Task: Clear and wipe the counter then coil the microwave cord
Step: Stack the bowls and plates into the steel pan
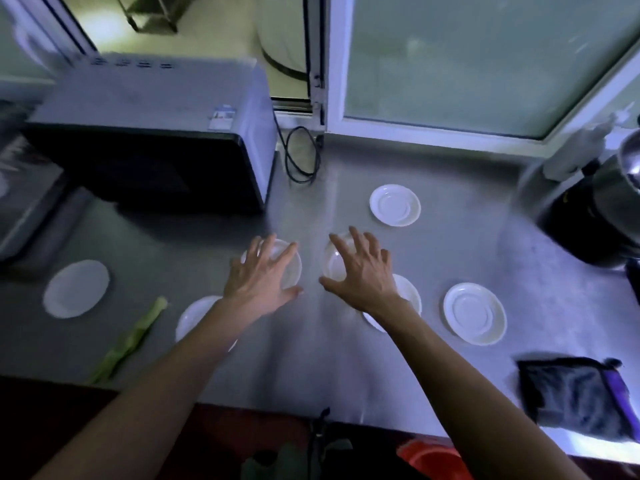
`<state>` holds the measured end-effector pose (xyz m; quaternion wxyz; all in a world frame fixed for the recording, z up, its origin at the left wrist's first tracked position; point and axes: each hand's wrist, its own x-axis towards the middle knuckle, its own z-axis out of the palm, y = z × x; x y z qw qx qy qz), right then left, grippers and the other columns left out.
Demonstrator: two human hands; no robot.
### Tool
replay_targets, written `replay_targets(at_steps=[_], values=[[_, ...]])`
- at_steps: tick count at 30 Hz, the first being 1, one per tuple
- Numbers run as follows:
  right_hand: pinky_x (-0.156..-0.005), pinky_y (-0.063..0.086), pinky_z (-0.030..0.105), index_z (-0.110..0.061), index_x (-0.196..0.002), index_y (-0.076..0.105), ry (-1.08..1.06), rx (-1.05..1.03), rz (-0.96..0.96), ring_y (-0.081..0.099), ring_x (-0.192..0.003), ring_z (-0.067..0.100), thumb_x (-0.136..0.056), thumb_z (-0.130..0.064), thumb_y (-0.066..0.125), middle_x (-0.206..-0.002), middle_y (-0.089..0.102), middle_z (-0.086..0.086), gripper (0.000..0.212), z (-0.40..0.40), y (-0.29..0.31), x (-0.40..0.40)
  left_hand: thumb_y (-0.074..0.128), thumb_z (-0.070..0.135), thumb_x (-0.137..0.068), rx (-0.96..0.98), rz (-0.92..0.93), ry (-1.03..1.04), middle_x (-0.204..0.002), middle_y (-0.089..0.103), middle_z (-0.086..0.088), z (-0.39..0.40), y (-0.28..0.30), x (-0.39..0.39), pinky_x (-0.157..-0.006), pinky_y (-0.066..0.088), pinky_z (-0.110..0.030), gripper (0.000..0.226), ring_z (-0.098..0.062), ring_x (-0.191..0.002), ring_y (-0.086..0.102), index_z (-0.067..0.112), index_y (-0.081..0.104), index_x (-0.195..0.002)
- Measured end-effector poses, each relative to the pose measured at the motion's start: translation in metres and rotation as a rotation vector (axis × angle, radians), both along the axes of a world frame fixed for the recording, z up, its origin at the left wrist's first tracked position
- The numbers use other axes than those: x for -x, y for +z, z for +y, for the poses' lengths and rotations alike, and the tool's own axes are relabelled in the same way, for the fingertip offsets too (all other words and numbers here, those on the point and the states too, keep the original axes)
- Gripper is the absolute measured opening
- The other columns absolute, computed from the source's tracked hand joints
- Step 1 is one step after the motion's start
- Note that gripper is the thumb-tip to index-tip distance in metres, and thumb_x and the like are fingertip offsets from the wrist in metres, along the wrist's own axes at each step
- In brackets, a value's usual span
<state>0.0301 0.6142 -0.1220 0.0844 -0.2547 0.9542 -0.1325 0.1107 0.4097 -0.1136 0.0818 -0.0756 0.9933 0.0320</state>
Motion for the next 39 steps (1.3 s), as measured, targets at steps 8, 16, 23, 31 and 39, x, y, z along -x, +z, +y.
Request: replay_targets(at_steps=[8, 16, 23, 31, 39], values=[[-0.112, 0.027, 0.055, -0.04, -0.151, 0.019, 0.188, -0.003, 0.042, 0.013, -0.148, 0.034, -0.079, -0.072, 0.058, -0.164, 0.012, 0.004, 0.088, -0.082, 0.025, -0.121, 0.057, 0.074, -0.075, -0.025, 0.079, 0.159, -0.16, 0.01, -0.002, -0.067, 0.01, -0.152, -0.102, 0.034, -0.061, 0.089, -0.03, -0.145, 0.011, 0.044, 0.015, -0.148], [-0.112, 0.028, 0.055, -0.04, -0.154, 0.016, 0.403, -0.024, 0.079, 0.013, -0.149, 0.035, -0.08, -0.076, 0.054, -0.165, 0.012, 0.005, 0.091, -0.168, 0.044, -0.234, 0.056, 0.074, -0.075, -0.102, 0.084, 0.412, -0.158, 0.005, 0.001, -0.132, 0.027, -0.306, -0.107, 0.03, -0.061, 0.09, -0.027, -0.143, 0.004, 0.052, 0.005, -0.146], [-0.112, 0.028, 0.057, -0.039, -0.154, 0.018, 0.626, -0.009, 0.143, 0.016, -0.149, 0.035, -0.079, -0.075, 0.056, -0.165, 0.013, 0.005, 0.091, -0.24, 0.068, -0.295, 0.049, 0.081, -0.073, -0.04, 0.141, 0.625, -0.159, 0.011, 0.0, -0.179, 0.049, -0.402, -0.105, 0.029, -0.059, 0.09, -0.028, -0.145, 0.009, 0.047, 0.014, -0.149], [-0.111, 0.029, 0.058, -0.037, -0.154, 0.02, 0.752, 0.03, 0.138, 0.015, -0.15, 0.034, -0.079, -0.073, 0.06, -0.166, 0.013, 0.005, 0.093, -0.329, 0.075, -0.331, 0.054, 0.077, -0.077, -0.049, 0.164, 0.752, -0.16, 0.009, -0.002, -0.229, 0.064, -0.45, -0.107, 0.027, -0.06, 0.088, -0.029, -0.147, 0.007, 0.045, 0.014, -0.148], [-0.11, 0.031, 0.059, -0.036, -0.154, 0.022, 0.746, 0.058, 0.091, 0.02, -0.148, 0.034, -0.079, -0.075, 0.057, -0.165, 0.017, 0.006, 0.091, -0.42, 0.048, -0.314, 0.054, 0.077, -0.077, -0.044, 0.091, 0.85, -0.161, 0.009, -0.001, -0.318, 0.041, -0.435, -0.107, 0.029, -0.06, 0.091, -0.028, -0.147, 0.009, 0.044, 0.013, -0.151]])
